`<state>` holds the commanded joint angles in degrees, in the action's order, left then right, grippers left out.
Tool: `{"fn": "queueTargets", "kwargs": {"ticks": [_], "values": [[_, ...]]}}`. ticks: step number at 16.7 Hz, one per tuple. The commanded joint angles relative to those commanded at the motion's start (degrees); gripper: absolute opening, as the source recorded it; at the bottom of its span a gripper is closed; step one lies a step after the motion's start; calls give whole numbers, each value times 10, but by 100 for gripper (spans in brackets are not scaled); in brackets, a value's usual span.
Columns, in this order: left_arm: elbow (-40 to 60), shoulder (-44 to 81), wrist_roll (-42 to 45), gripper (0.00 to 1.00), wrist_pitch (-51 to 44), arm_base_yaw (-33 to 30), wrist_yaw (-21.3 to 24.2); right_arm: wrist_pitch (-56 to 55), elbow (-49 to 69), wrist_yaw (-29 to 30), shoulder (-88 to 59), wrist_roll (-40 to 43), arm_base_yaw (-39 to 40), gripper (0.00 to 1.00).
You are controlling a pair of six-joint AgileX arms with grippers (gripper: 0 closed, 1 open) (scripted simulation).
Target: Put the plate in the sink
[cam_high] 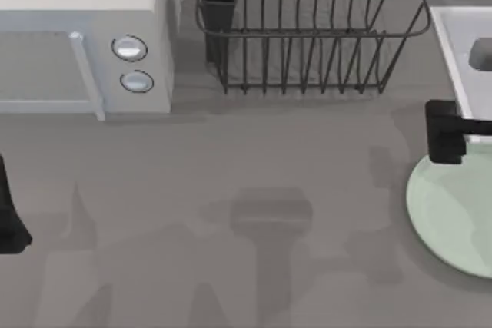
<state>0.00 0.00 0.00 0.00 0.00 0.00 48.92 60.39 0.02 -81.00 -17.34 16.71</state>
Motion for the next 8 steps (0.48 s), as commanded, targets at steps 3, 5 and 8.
{"fn": "queueTargets", "kwargs": {"ticks": [3, 5, 8], "values": [[0, 0, 0, 100, 0, 0, 0, 72, 89, 0, -129, -25, 24, 100], [0, 0, 0, 100, 0, 0, 0, 106, 131, 0, -189, -38, 36, 100], [0, 0, 0, 100, 0, 0, 0, 133, 164, 0, -233, -47, 45, 100]]}}
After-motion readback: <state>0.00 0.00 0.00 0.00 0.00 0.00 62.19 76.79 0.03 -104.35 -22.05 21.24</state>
